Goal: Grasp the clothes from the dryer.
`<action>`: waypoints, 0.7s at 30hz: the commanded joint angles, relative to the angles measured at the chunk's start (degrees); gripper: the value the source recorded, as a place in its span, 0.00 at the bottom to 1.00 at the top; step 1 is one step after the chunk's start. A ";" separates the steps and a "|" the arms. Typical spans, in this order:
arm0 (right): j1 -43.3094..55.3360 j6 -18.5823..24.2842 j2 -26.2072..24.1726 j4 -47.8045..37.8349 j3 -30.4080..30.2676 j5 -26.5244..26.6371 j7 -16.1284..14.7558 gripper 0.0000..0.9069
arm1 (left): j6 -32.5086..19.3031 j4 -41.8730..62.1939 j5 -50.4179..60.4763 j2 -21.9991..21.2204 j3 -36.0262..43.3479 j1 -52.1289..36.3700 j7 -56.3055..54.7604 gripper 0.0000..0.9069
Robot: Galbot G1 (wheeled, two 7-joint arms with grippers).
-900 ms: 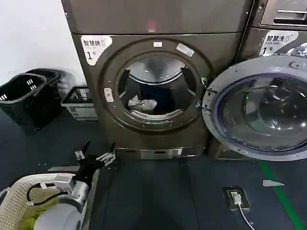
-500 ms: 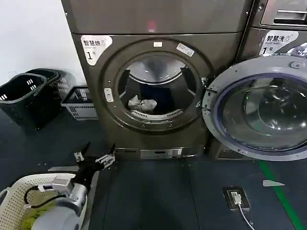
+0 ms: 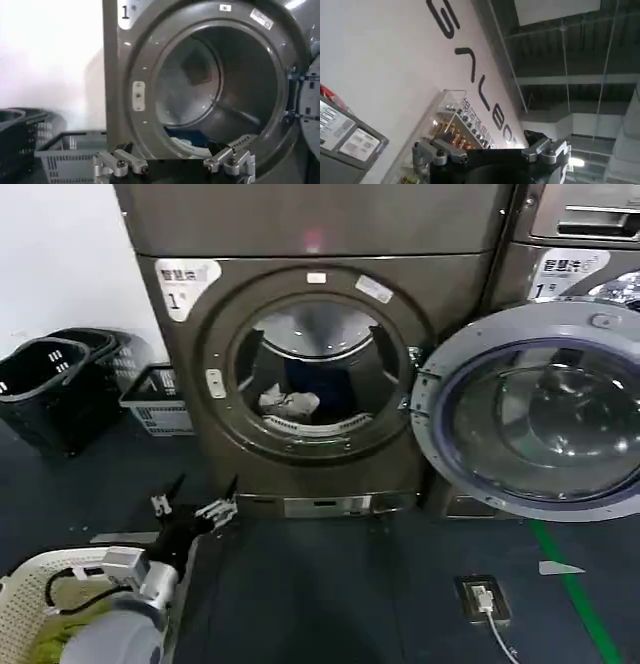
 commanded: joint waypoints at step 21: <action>0.66 0.19 0.13 -0.55 0.24 0.29 -0.61 1.00 | 0.03 -0.12 -0.29 -0.46 -0.32 0.04 0.19 1.00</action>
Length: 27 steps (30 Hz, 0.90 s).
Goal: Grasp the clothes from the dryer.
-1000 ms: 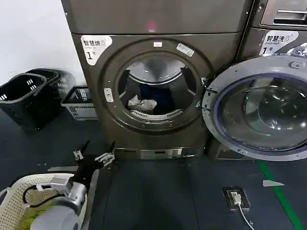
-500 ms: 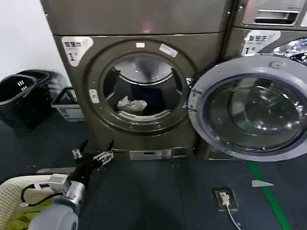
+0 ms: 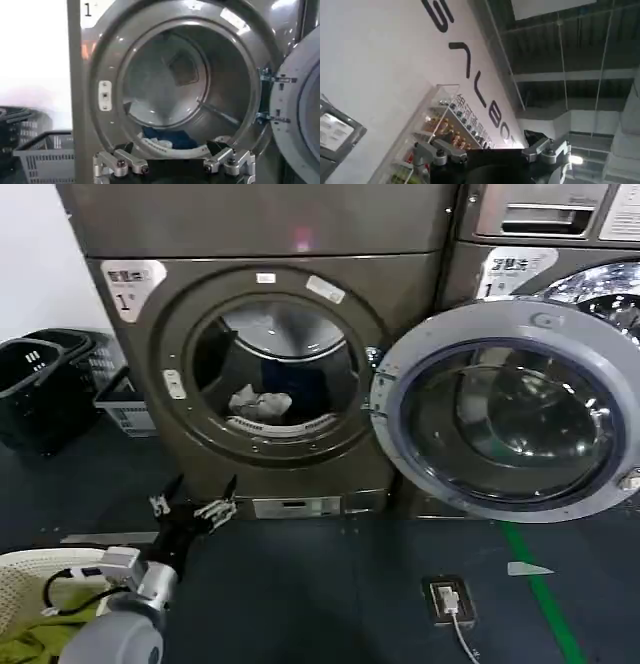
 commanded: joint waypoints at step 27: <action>-1.03 1.95 0.35 0.53 1.16 2.48 -1.05 1.00 | -0.35 0.95 1.79 -0.33 1.55 -0.77 -0.16 1.00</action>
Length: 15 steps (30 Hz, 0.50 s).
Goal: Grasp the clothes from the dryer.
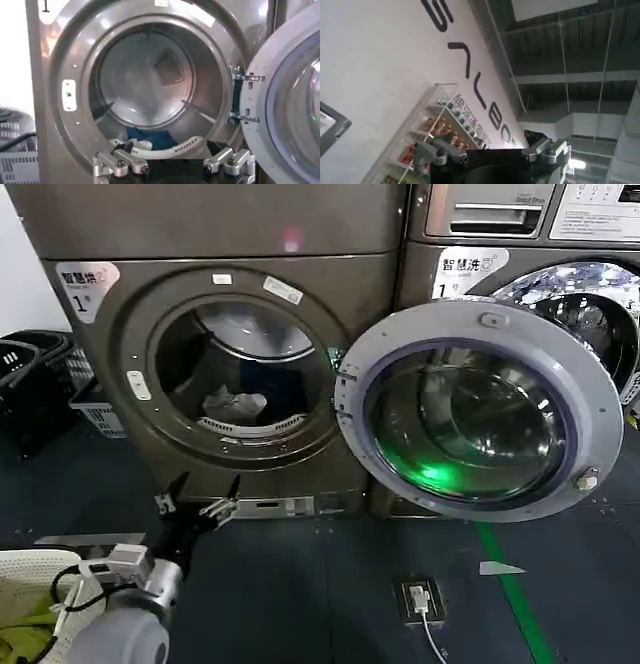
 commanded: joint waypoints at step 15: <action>0.01 -0.24 0.38 0.76 0.11 1.27 -0.82 1.00 | -0.27 0.18 0.59 -0.24 0.04 -0.82 0.01 1.00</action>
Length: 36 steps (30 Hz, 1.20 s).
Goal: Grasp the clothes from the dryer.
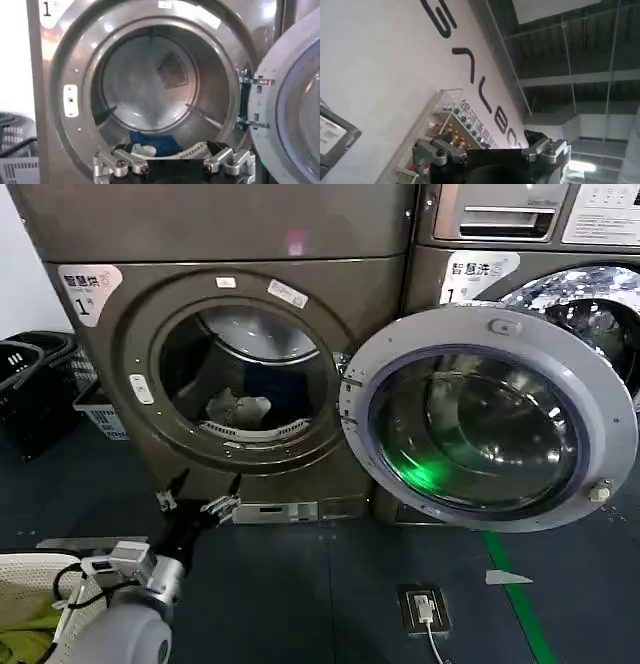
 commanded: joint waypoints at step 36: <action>-0.11 0.52 0.51 0.44 -0.01 0.61 -0.54 1.00 | -0.06 0.08 0.04 0.07 0.23 0.07 0.13 1.00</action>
